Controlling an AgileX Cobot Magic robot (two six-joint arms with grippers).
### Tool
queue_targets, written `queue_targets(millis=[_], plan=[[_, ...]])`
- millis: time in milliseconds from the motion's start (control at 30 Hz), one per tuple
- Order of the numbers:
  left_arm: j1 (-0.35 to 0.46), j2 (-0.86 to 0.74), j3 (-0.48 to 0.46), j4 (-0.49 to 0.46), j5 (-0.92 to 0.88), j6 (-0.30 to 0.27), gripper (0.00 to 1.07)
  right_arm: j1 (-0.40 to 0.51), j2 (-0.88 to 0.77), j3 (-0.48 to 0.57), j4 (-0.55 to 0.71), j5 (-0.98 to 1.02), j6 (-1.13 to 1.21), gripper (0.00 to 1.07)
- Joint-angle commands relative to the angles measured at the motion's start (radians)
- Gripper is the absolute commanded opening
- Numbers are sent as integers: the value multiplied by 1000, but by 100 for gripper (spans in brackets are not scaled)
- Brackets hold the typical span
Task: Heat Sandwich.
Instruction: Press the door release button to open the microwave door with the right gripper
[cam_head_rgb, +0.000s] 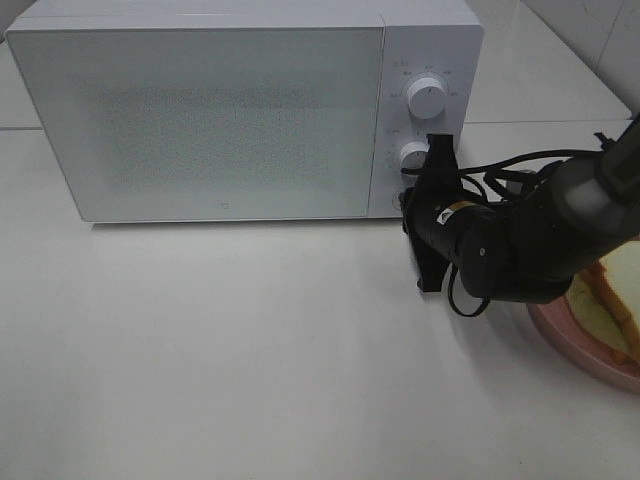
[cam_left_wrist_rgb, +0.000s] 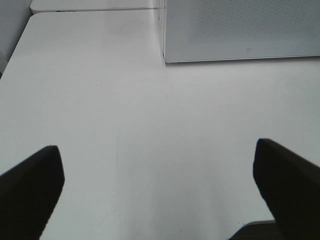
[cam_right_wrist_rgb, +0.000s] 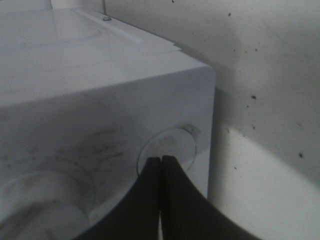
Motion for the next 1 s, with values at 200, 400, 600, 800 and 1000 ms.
queue_targets(millis=[200,400,600,800,1000], plan=[[-6,-23,1,-2,-14,-2,98,-24,4,-41,-14,54,-25,0],[-6,-23,1,-2,-14,-2,98,-24,15,-41,6,-53,-24,0],[-6,-23,1,-2,-14,-2,98,-24,21,-50,10,-102,-24,0],[-6,-23,1,-2,-14,-2,98,-24,69,-111,28,-205,-25,0],[-6,-23,1,-2,-14,-2,98,-24,107,-173,58,-288,-88,0]])
